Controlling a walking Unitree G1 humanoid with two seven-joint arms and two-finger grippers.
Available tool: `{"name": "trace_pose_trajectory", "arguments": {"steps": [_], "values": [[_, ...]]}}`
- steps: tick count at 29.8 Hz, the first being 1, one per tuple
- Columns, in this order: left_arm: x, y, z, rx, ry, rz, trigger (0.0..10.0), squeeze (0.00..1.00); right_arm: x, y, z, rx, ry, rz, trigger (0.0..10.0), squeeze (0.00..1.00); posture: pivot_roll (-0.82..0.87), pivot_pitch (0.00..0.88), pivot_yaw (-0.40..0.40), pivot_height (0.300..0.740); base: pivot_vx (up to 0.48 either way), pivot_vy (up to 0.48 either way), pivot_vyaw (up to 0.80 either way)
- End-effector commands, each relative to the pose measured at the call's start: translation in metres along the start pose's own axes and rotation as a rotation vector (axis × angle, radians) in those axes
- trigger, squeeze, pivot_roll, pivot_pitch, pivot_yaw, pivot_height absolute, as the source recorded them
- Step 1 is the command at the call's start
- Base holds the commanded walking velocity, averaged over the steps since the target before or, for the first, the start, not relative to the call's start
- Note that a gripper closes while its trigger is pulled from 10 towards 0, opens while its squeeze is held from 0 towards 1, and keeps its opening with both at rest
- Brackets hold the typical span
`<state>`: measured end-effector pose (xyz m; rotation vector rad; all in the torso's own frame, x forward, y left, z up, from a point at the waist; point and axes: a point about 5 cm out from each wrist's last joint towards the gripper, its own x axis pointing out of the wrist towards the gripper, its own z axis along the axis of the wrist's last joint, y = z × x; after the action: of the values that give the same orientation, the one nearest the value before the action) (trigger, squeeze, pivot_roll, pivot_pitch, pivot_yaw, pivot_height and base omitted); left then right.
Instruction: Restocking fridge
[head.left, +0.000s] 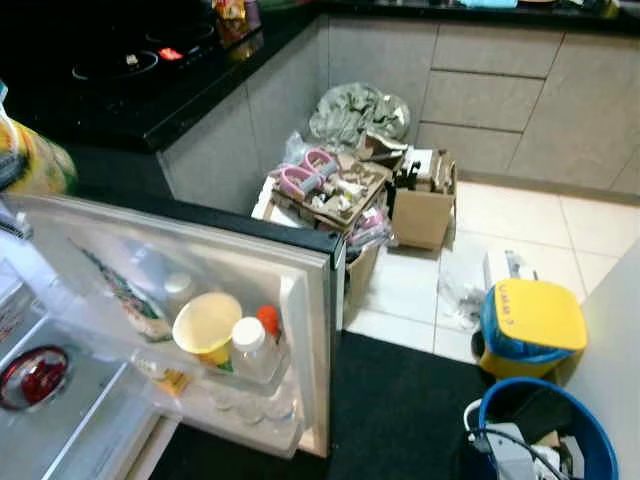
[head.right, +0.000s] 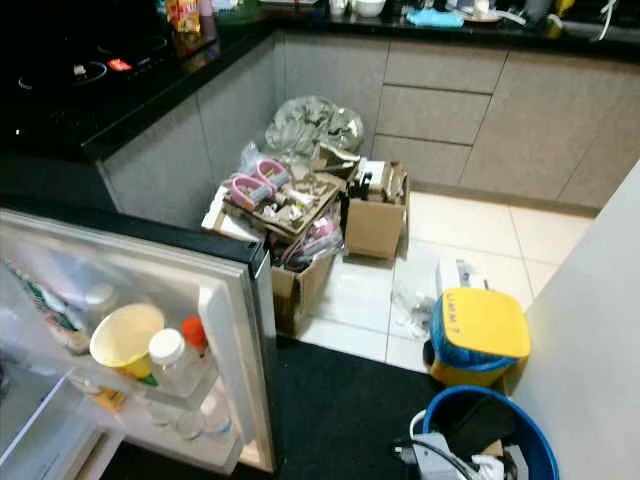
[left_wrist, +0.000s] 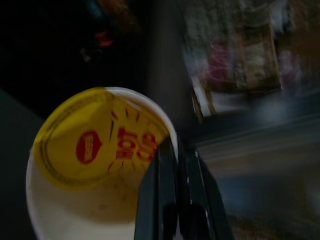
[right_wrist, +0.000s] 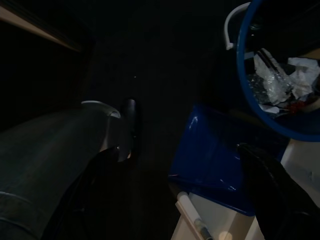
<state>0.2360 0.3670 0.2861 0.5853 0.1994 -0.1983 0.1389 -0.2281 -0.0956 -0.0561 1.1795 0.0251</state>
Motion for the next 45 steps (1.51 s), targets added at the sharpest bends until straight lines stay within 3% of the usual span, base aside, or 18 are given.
{"name": "trace_pose_trajectory", "arguments": {"steps": [1,5,8,12,17,21,23,31,36,40,45], "values": [[-0.008,0.005,0.010,0.096,0.049,-0.006,10.0,0.00,0.000,0.000,-0.001,-0.012,0.001,-0.002,10.0,0.00,-0.06,0.000,0.008,0.740,0.000,0.000,0.00],[-0.016,0.011,0.012,0.104,0.081,0.024,10.0,0.00,0.000,0.000,-0.001,-0.012,0.001,-0.001,10.0,0.00,-0.06,0.000,0.008,0.740,0.000,0.000,0.00],[-0.023,0.010,0.005,0.150,0.181,0.010,10.0,0.00,0.000,0.000,-0.001,-0.013,0.000,-0.001,10.0,0.00,-0.06,0.000,0.007,0.740,0.000,0.000,0.00],[-0.023,0.008,0.003,0.153,0.197,-0.007,10.0,0.00,0.000,0.000,-0.001,-0.013,0.000,-0.001,10.0,0.00,-0.06,0.000,0.007,0.740,0.000,0.000,0.00],[0.009,-0.033,-0.030,0.087,0.249,-0.194,10.0,0.00,0.000,0.002,-0.002,-0.015,0.004,0.004,10.0,0.00,-0.06,0.000,0.005,0.740,0.000,0.000,0.00],[0.019,-0.039,-0.035,0.073,0.256,-0.200,10.0,0.00,0.000,0.002,-0.002,-0.017,0.005,0.005,10.0,0.00,-0.06,0.000,0.005,0.740,0.000,0.000,0.00],[0.028,-0.046,-0.048,0.050,0.295,-0.201,10.0,0.00,0.000,0.001,-0.003,-0.015,0.006,0.002,10.0,0.00,-0.07,0.000,0.006,0.740,0.000,0.000,0.00],[0.043,-0.053,-0.070,0.024,0.358,-0.141,10.0,0.00,-0.001,-0.003,-0.008,-0.015,0.015,-0.004,10.0,0.00,-0.07,0.007,0.008,0.740,0.000,0.000,0.00],[0.045,-0.053,-0.073,0.020,0.369,-0.126,10.0,0.00,-0.001,-0.003,-0.009,-0.016,0.018,-0.004,10.0,0.00,-0.07,0.010,0.008,0.740,0.000,0.000,0.00],[0.065,-0.050,-0.081,-0.034,0.352,0.012,10.0,0.00,-0.003,-0.004,-0.021,-0.021,0.041,-0.003,10.0,0.00,-0.08,0.051,0.011,0.740,0.000,0.000,0.00],[0.075,-0.054,-0.080,-0.045,0.333,0.039,10.0,0.00,-0.004,-0.006,-0.025,-0.020,0.049,-0.005,10.0,0.00,-0.09,0.064,0.012,0.740,0.000,0.000,0.00]]}}
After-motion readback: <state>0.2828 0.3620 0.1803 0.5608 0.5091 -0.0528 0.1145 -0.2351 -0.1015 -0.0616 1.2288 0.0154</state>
